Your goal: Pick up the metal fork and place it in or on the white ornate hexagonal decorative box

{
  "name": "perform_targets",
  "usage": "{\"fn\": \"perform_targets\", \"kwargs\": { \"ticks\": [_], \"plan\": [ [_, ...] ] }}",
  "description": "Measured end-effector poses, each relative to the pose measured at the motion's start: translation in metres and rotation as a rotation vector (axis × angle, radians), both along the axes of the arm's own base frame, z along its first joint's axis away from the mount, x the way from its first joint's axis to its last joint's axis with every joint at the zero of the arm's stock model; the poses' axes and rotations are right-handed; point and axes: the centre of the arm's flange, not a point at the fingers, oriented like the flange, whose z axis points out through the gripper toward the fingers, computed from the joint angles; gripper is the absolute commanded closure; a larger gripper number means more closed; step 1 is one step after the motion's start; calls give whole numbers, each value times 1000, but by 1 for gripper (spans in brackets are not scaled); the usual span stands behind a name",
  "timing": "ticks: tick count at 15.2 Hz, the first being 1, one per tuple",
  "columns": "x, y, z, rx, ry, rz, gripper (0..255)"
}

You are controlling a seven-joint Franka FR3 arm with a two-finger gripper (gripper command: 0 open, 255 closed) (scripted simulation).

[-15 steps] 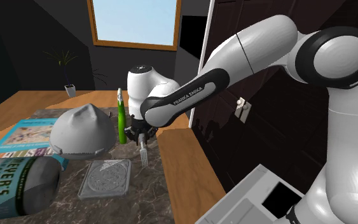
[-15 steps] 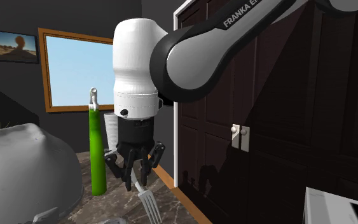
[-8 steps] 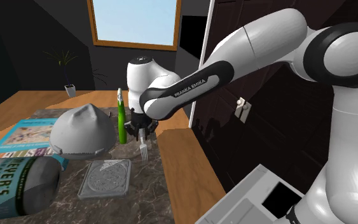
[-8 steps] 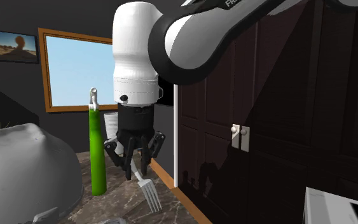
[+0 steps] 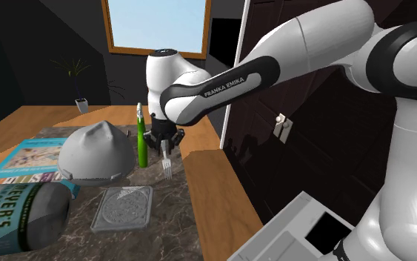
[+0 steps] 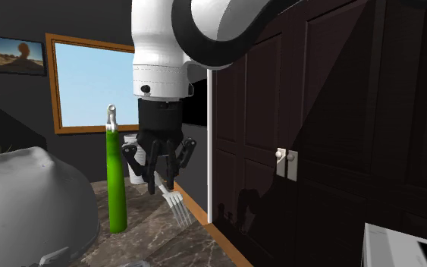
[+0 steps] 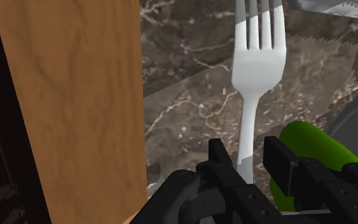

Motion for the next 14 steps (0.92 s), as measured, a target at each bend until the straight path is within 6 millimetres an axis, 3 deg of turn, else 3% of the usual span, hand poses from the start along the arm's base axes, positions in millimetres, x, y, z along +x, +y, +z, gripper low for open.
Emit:
{"fn": "perform_targets", "kwargs": {
  "ticks": [14],
  "plan": [
    [0,-2,75,0,0,0,255]
  ]
}}
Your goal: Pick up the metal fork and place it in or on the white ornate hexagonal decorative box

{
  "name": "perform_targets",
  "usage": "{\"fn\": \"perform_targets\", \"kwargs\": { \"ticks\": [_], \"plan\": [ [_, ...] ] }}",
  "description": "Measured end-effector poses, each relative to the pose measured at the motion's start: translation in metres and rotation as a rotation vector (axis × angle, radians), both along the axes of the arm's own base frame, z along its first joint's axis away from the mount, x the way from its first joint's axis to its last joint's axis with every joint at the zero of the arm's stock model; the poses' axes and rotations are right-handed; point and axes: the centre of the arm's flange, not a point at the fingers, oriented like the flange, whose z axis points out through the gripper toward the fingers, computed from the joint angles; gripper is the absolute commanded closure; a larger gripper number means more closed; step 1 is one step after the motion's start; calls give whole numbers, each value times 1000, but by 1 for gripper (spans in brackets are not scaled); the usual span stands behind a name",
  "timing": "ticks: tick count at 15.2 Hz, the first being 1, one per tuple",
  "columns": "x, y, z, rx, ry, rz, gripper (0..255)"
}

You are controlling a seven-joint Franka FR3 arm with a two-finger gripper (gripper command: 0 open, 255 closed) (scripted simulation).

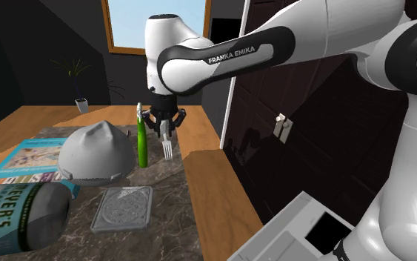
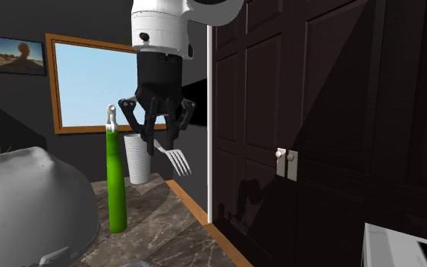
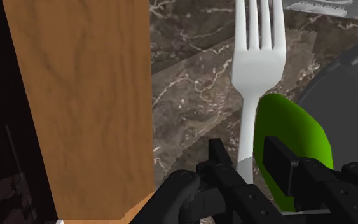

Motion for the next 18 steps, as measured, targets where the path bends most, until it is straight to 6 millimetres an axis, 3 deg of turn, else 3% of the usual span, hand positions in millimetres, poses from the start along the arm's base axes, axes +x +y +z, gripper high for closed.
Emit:
{"fn": "perform_targets", "kwargs": {
  "ticks": [6,10,18],
  "plan": [
    [-2,5,27,0,0,0,255],
    [-29,43,22,0,1,2,255],
    [-84,138,16,-1,1,2,255]
  ]
}}
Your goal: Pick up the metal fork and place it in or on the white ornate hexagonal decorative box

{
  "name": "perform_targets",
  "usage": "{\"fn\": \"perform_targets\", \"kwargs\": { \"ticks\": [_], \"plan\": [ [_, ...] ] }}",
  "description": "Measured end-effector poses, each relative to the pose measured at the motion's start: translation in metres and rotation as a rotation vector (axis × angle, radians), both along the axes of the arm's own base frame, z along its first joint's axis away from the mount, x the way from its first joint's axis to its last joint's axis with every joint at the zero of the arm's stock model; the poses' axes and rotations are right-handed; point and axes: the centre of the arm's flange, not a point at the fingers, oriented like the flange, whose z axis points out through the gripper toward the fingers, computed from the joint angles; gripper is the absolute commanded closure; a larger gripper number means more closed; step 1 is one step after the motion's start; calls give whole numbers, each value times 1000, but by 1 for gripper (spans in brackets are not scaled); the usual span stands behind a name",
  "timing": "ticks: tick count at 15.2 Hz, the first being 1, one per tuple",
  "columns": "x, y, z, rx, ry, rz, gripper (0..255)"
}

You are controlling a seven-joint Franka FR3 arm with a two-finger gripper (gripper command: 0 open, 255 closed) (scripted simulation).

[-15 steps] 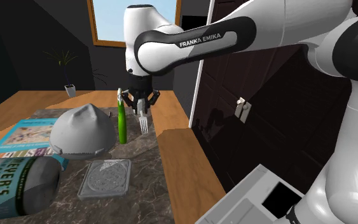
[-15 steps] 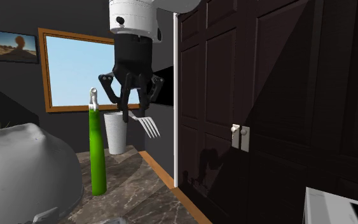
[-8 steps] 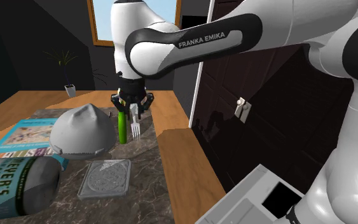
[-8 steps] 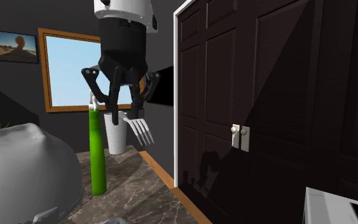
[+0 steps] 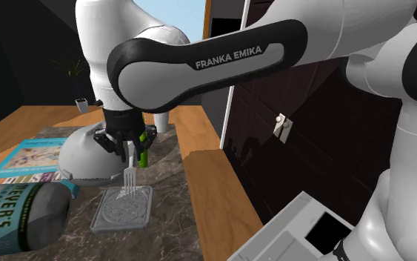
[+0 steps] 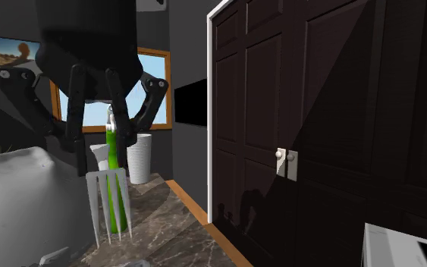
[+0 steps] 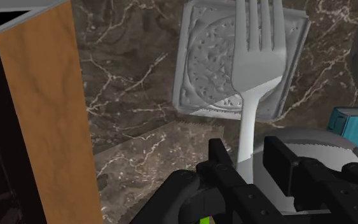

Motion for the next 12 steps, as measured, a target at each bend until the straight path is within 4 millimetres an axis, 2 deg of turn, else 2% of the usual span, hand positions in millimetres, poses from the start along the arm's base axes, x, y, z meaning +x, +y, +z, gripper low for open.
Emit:
{"fn": "perform_targets", "kwargs": {
  "ticks": [3,12],
  "plan": [
    [-8,11,-12,0,0,-1,255],
    [-9,13,-55,0,0,-2,255]
  ]
}}
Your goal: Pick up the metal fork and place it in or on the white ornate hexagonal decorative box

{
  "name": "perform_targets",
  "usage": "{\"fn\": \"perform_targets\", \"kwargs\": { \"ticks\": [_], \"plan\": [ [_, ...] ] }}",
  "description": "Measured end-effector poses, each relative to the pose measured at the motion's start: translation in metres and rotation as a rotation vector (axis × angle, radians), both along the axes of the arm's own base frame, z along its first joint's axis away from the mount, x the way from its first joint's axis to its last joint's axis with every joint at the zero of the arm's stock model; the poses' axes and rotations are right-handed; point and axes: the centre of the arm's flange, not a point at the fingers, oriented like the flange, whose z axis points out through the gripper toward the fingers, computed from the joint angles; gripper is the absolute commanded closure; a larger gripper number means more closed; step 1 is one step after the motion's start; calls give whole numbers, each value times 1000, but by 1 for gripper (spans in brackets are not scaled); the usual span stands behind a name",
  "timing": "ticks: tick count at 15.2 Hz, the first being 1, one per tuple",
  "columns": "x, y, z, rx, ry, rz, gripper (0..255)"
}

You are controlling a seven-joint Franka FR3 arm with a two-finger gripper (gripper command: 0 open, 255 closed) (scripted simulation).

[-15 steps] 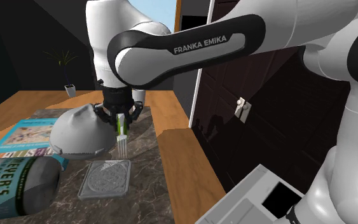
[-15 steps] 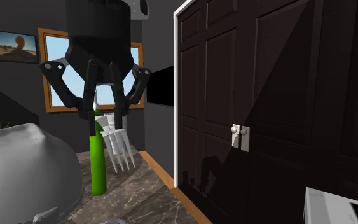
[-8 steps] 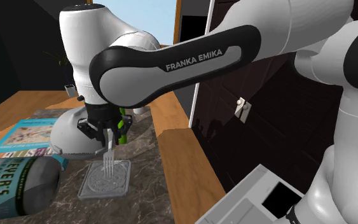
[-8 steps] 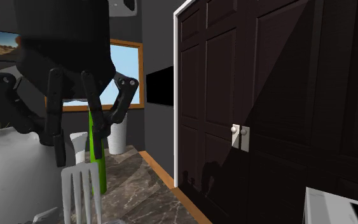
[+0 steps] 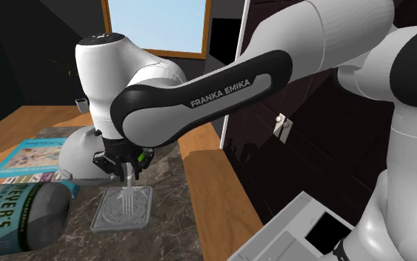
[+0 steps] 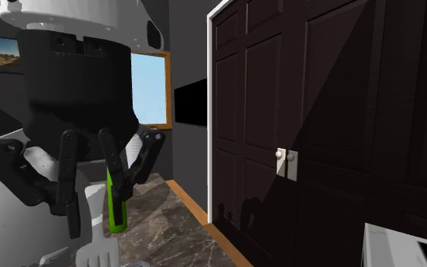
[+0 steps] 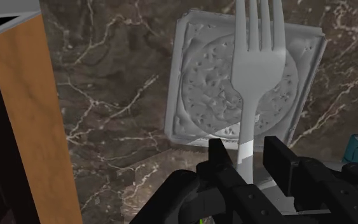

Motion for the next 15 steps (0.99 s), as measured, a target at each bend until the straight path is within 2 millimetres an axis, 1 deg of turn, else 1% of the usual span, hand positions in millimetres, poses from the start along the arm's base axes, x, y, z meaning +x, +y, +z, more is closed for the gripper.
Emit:
{"fn": "perform_targets", "kwargs": {
  "ticks": [6,7,13,14,15],
  "plan": [
    [0,-1,-2,0,0,0,255],
    [0,-1,-2,0,0,0,0],
    [0,-1,-2,1,-1,0,0],
    [0,0,4,1,-1,0,0],
    [-2,0,15,1,-1,0,0]
  ]
}}
